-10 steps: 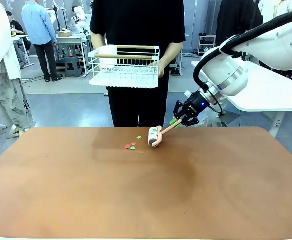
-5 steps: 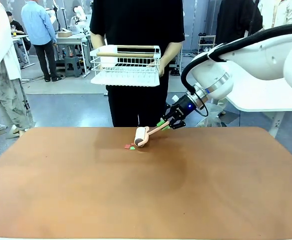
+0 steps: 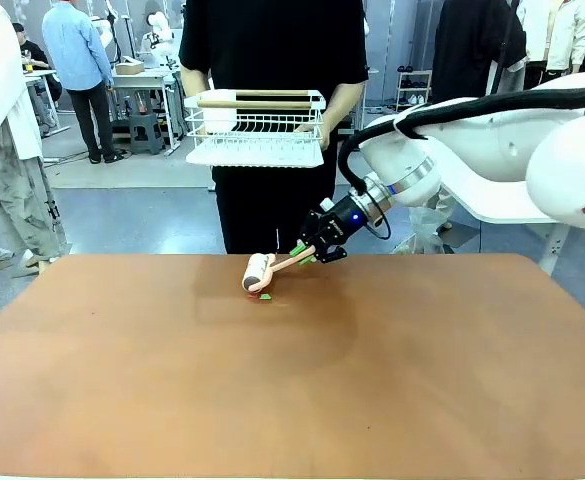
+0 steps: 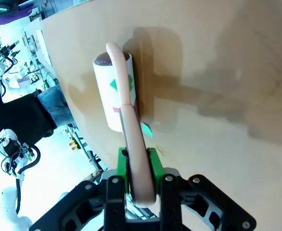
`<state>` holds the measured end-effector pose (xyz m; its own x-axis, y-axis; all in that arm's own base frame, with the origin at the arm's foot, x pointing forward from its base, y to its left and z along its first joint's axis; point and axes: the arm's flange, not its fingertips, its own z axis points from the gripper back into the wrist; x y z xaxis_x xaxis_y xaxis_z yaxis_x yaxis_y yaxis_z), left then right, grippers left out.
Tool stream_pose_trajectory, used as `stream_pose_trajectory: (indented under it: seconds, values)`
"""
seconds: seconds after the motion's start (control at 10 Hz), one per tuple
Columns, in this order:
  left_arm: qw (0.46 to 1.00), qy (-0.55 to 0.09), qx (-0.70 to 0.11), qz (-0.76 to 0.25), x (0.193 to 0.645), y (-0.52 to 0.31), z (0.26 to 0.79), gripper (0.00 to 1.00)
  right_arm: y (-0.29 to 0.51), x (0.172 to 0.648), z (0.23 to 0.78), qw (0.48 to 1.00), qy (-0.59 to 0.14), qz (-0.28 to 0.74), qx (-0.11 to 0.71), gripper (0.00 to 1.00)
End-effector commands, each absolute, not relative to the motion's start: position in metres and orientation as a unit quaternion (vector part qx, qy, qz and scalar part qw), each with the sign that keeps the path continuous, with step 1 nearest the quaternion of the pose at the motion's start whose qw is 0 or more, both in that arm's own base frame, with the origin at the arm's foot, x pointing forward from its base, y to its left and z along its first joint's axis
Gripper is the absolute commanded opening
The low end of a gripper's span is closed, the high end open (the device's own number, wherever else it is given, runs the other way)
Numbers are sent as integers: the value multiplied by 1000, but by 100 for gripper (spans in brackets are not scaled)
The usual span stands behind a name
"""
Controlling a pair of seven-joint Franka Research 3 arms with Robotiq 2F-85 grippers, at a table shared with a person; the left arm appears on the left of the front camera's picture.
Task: Clean the table.
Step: Clean the table with the Lint Roller when the human lifts the Dish drying rack.
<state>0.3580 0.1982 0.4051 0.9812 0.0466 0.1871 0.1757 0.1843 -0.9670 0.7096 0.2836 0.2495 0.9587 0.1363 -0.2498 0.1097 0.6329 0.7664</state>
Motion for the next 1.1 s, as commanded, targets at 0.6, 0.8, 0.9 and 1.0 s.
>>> stream_pose_trajectory:
  seconds: [0.6, 0.8, 0.9, 1.0]
  values:
    - [764, -89, -638, -43, 356, 200, 406, 100, 312, 688, 194, 907, 200, 44, 367, 22]
    - [764, -89, -638, -43, 356, 200, 406, 100, 293, 682, 223, 892, 179, 49, 411, 22]
    - [764, -89, -638, -43, 356, 200, 406, 100, 281, 682, 236, 885, 174, 48, 429, 22]
    - [764, -89, -638, -43, 356, 200, 406, 100, 267, 682, 249, 882, 165, 45, 439, 22]
